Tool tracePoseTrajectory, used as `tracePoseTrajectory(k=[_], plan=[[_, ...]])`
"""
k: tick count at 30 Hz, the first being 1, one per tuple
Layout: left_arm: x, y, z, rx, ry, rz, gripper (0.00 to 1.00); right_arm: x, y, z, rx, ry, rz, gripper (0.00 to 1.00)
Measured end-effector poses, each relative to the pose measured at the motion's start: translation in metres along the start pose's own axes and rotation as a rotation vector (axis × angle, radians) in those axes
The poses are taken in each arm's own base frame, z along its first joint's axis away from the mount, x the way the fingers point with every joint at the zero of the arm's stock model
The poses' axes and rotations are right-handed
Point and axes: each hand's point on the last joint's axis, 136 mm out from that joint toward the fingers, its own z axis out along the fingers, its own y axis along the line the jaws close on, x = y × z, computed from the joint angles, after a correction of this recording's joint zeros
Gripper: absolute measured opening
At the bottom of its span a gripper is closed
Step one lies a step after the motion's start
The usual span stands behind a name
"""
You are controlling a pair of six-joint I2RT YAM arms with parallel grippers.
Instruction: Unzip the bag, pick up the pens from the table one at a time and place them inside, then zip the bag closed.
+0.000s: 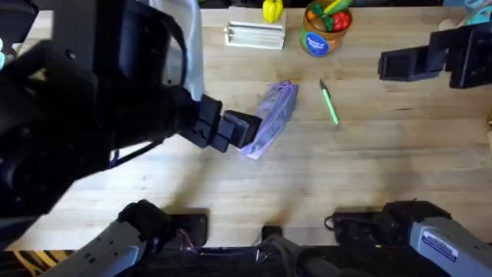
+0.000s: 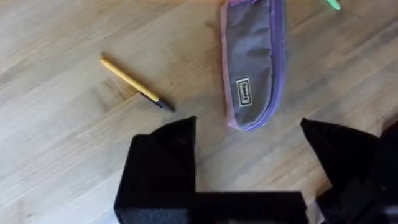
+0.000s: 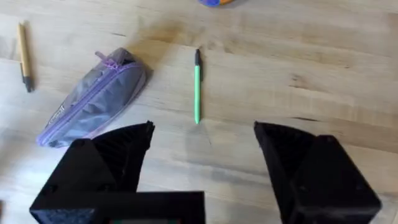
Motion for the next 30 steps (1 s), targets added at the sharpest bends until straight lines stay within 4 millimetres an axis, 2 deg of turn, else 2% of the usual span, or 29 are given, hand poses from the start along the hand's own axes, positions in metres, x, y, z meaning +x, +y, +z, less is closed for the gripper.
tracePoseTrajectory(k=[9,13,18,22,30], plan=[[0.021,-0.051,0.037,0.01,0.046,0.025,0.997,0.0,0.0,0.0,0.0,0.0,0.0,0.997],[0.036,-0.067,0.059,-0.021,0.125,0.05,0.996,0.0,0.0,0.0,0.0,0.001,0.0,0.997],[0.061,-0.07,0.084,-0.114,0.227,0.032,0.996,0.0,0.0,0.0,0.0,0.0,0.0,0.997],[0.075,-0.06,0.087,-0.222,0.259,-0.019,0.995,0.0,0.0,0.0,0.0,0.0,0.0,0.997],[0.059,-0.069,0.096,-0.23,0.165,-0.114,0.995,0.0,0.0,0.0,0.0,0.0,0.0,0.997]])
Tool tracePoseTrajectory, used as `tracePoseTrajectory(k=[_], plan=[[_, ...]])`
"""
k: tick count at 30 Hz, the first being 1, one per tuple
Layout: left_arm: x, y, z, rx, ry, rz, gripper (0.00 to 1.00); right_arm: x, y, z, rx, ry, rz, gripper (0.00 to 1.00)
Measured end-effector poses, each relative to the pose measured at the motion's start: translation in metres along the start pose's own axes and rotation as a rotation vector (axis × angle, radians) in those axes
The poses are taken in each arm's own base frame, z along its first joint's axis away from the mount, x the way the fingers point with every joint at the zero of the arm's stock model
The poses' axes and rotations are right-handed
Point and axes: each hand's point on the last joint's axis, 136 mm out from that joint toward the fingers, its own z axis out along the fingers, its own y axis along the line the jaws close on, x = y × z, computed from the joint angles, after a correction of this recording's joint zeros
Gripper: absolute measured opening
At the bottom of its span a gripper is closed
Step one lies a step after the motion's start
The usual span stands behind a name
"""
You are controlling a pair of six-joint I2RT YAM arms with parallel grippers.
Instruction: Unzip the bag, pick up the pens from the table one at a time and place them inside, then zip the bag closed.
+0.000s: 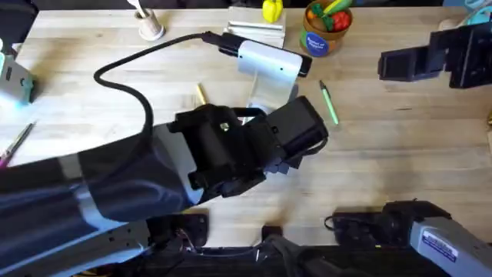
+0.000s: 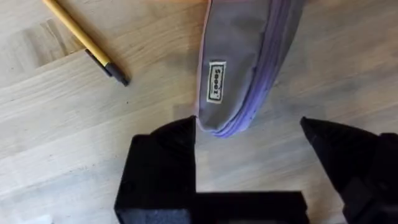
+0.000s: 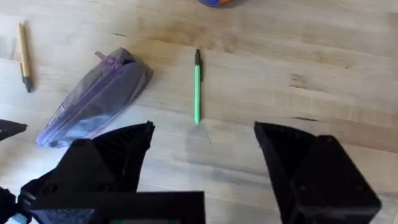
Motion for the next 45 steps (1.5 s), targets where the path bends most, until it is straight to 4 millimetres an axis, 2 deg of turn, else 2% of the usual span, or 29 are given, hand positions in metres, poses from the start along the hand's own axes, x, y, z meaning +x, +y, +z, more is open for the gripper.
tracePoseTrajectory(k=[14,21,27,28,31,34,36,37,42,45], plan=[[-0.005,0.001,0.0,-0.012,-0.022,-0.029,0.993,0.0,0.0,0.0,0.0,0.0,-0.003,0.997],[0.0,0.012,0.017,-0.078,-0.009,0.001,0.993,0.0,0.0,0.0,0.0,0.0,-0.006,0.997],[-0.005,0.009,0.019,-0.073,-0.032,0.07,0.967,0.0,0.0,0.0,0.0,0.0,-0.007,0.998],[-0.006,0.009,0.019,-0.071,-0.036,0.078,0.914,0.0,0.0,0.0,0.0,0.0,-0.007,0.998],[-0.008,0.008,0.019,-0.068,-0.042,0.098,0.658,0.0,0.0,0.0,0.0,0.0,-0.007,0.998],[-0.008,0.007,0.019,-0.068,-0.042,0.111,0.306,0.0,0.0,0.0,0.0,0.0,-0.007,0.998],[-0.008,0.007,0.019,-0.066,-0.043,0.116,0.125,0.0,0.0,0.0,0.0,0.0,-0.007,0.998],[-0.008,0.007,0.019,-0.066,-0.043,0.12,0.066,0.0,0.0,0.0,0.0,0.0,-0.007,0.998],[-0.008,0.007,0.019,-0.066,-0.039,0.134,0.045,0.0,0.0,0.0,0.0,0.0,-0.007,0.998],[-0.007,0.005,0.02,-0.046,-0.025,0.203,0.043,0.0,0.0,0.0,0.0,0.0,-0.007,0.997]])
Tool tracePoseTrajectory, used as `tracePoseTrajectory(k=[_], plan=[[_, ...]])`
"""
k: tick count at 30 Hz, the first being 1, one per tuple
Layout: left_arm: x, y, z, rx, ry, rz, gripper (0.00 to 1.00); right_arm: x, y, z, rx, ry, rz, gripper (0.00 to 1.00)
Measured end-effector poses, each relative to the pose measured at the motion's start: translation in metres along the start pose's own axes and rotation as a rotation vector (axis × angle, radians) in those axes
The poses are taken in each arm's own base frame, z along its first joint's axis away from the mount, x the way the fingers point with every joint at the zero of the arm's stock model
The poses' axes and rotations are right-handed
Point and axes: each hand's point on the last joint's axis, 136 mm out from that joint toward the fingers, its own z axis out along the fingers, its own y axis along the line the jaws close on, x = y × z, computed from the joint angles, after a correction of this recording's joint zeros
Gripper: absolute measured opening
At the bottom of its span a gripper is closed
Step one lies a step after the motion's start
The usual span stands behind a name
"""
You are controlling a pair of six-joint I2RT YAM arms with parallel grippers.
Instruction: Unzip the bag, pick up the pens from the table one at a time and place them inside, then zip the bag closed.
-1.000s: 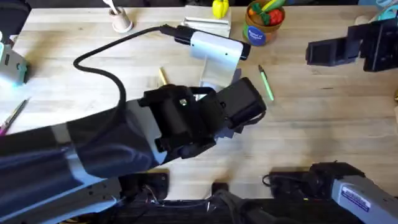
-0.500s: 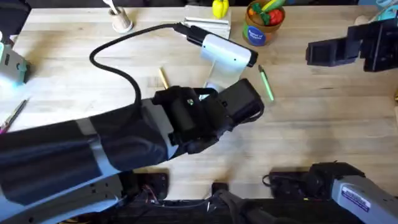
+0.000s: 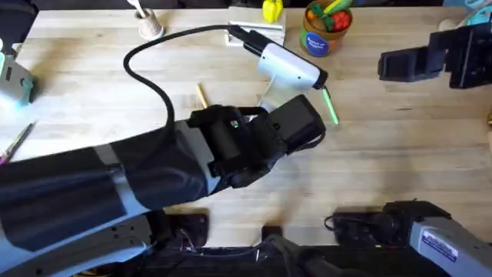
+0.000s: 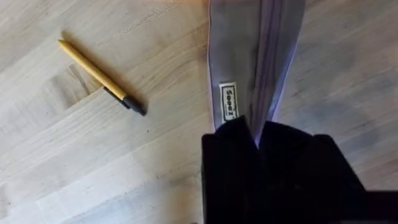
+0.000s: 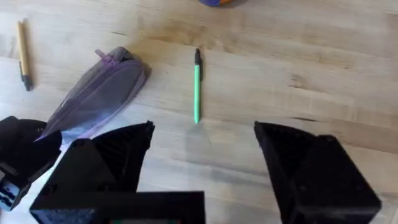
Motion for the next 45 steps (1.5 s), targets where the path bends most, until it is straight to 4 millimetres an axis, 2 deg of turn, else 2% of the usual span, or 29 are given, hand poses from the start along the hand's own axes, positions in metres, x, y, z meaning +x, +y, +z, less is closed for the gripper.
tracePoseTrajectory(k=[6,17,24,29,33,40,45], plan=[[0.0,0.004,0.004,0.02,0.022,0.016,0.043,0.0,0.006,0.014,-0.048,0.045,-0.017,0.997],[-0.004,-0.003,0.005,0.084,0.025,0.002,0.044,0.006,0.052,0.065,-0.393,0.179,-0.128,0.996],[-0.004,-0.004,0.006,0.09,0.026,0.002,0.043,-0.009,0.074,0.108,-0.583,0.165,-0.124,0.997],[-0.004,-0.005,0.006,0.093,0.027,0.002,0.043,-0.024,0.086,0.129,-0.675,0.111,-0.135,0.997],[-0.003,-0.006,0.005,0.098,0.029,0.002,0.043,-0.026,0.1,0.143,-0.721,0.098,-0.175,0.997],[-0.003,-0.006,0.006,0.106,0.033,-0.002,0.042,-0.018,0.133,0.161,-0.797,0.103,-0.287,0.997],[-0.003,-0.007,0.006,0.108,0.033,-0.002,0.043,-0.022,0.136,0.165,-0.8,0.078,-0.312,0.997]])
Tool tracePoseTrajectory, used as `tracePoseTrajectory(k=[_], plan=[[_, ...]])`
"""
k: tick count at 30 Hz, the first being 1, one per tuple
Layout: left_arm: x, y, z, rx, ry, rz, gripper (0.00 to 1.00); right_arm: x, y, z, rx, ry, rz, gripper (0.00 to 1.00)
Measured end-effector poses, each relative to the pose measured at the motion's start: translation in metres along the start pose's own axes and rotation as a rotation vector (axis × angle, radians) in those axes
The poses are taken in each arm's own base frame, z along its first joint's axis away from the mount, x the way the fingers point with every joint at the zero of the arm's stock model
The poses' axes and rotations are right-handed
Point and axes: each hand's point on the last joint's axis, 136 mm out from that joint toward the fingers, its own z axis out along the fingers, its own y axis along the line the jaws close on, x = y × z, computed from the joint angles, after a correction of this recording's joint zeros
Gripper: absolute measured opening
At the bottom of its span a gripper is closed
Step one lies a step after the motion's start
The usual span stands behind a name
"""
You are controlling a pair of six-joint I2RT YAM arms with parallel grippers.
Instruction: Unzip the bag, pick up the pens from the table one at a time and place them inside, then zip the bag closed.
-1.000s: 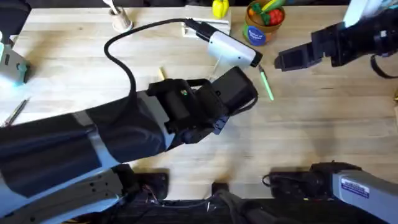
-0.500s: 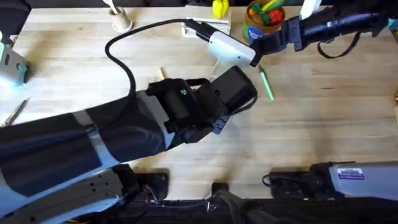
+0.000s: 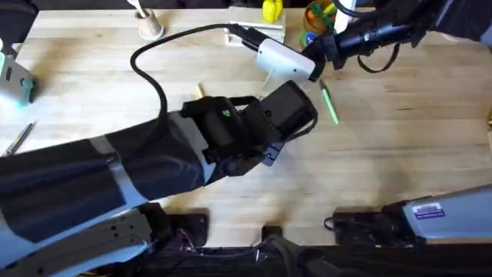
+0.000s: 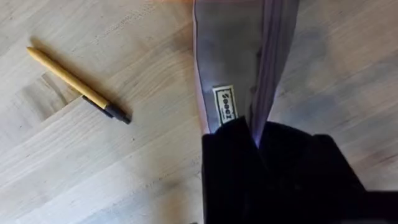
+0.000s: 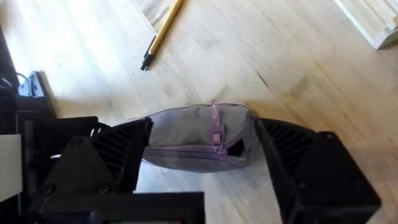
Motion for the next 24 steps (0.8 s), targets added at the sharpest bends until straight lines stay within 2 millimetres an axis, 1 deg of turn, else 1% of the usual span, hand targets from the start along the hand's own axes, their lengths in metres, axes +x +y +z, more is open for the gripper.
tracePoseTrajectory(k=[5,11,14,19,22,24], plan=[[0.0,0.0,0.0,0.001,0.0,0.0,0.043,0.002,-0.005,0.005,-0.002,0.007,-0.014,0.996],[0.0,0.0,0.0,0.002,0.001,0.0,0.043,0.018,-0.012,0.024,-0.031,0.058,0.023,0.996],[0.0,0.0,0.0,0.002,0.001,-0.001,0.043,0.021,-0.01,0.031,-0.045,0.075,0.019,0.993],[0.001,0.0,0.0,0.003,0.003,0.0,0.043,0.024,-0.004,0.036,-0.062,0.091,-0.018,0.965],[0.001,0.0,0.0,0.002,0.005,0.001,0.043,0.031,0.0,0.038,-0.077,0.121,-0.025,0.929],[0.001,0.0,0.0,0.002,0.006,0.001,0.042,0.039,-0.001,0.041,-0.078,0.15,-0.021,0.923]])
